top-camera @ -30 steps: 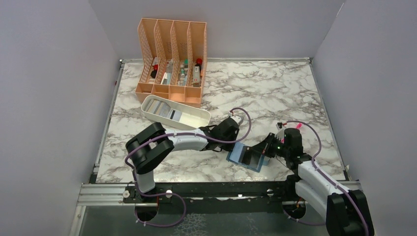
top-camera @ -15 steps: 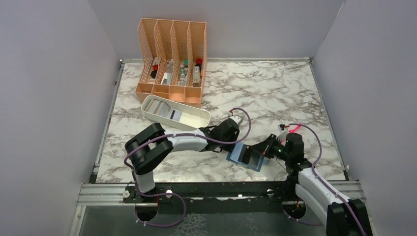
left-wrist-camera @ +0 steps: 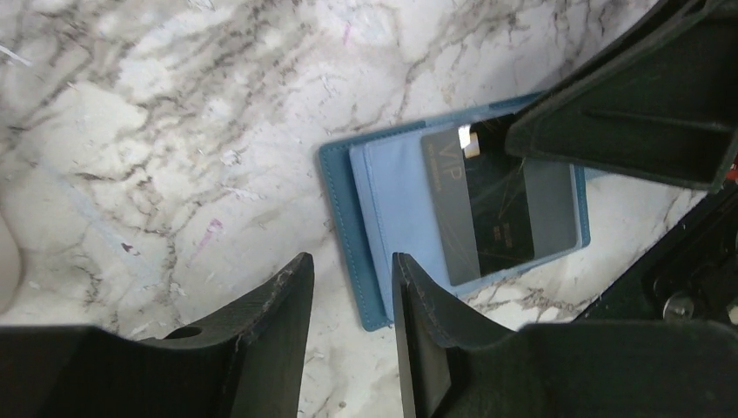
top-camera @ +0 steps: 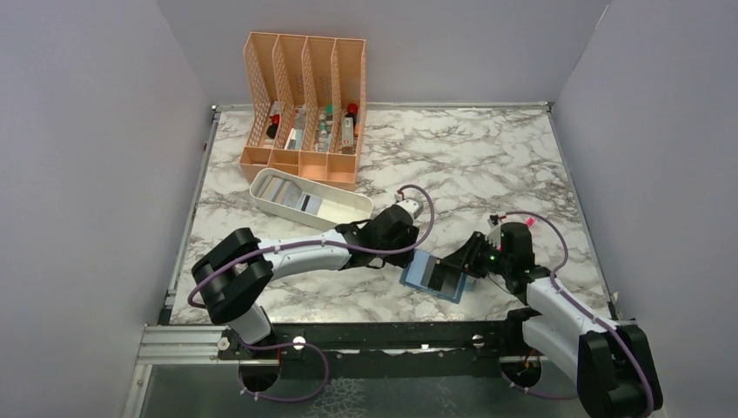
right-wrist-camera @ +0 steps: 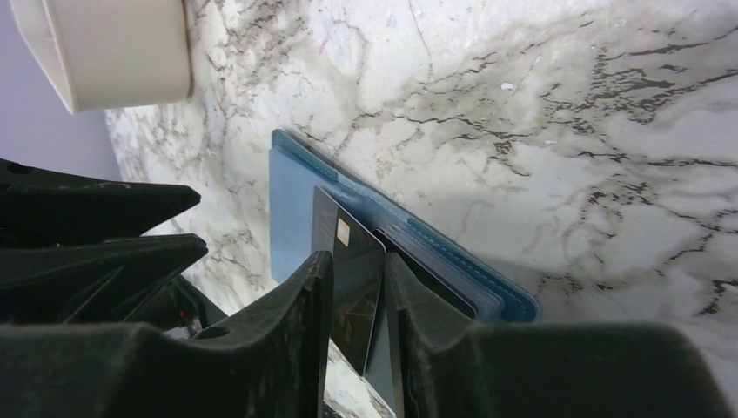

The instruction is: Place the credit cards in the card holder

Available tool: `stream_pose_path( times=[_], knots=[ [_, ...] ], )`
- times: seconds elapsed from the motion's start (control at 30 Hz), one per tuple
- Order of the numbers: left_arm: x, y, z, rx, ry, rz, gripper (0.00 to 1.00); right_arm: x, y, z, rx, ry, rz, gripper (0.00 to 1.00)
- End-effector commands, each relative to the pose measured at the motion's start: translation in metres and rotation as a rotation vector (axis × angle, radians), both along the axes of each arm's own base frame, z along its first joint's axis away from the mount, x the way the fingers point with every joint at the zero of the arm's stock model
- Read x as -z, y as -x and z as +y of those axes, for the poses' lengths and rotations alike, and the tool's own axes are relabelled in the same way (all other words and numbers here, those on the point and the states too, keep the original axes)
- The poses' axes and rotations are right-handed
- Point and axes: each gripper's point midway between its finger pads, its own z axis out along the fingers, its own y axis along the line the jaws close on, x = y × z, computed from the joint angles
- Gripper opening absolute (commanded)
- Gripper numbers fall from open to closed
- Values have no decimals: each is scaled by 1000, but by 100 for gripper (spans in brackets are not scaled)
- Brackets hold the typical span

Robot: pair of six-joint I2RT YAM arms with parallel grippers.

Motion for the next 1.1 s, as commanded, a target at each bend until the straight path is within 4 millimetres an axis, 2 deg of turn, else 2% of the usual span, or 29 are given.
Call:
stream_pose_path(
  times=[0.0,0.17,0.3,0.4,0.7,0.87,1.07],
  knots=[
    [14,22,-1,54,8,78,39,7,8,-6,9,52,69,29],
    [31,34,-1,74,-6,122,27,5,9,-6,19,41,61,16],
    [43,40,1,79,-20,142,24,5,10,-3,19,16,69,14],
    [47,44,0,89,-22,152,21,6,11,-1,25,-11,84,15],
    [44,56,-13,123,26,177,21,2,14,-7,73,12,122,33],
    [32,59,-20,139,87,181,28,-4,21,-13,96,43,149,36],
    [24,50,-18,96,104,139,47,2,24,-13,84,51,166,39]
  ],
)
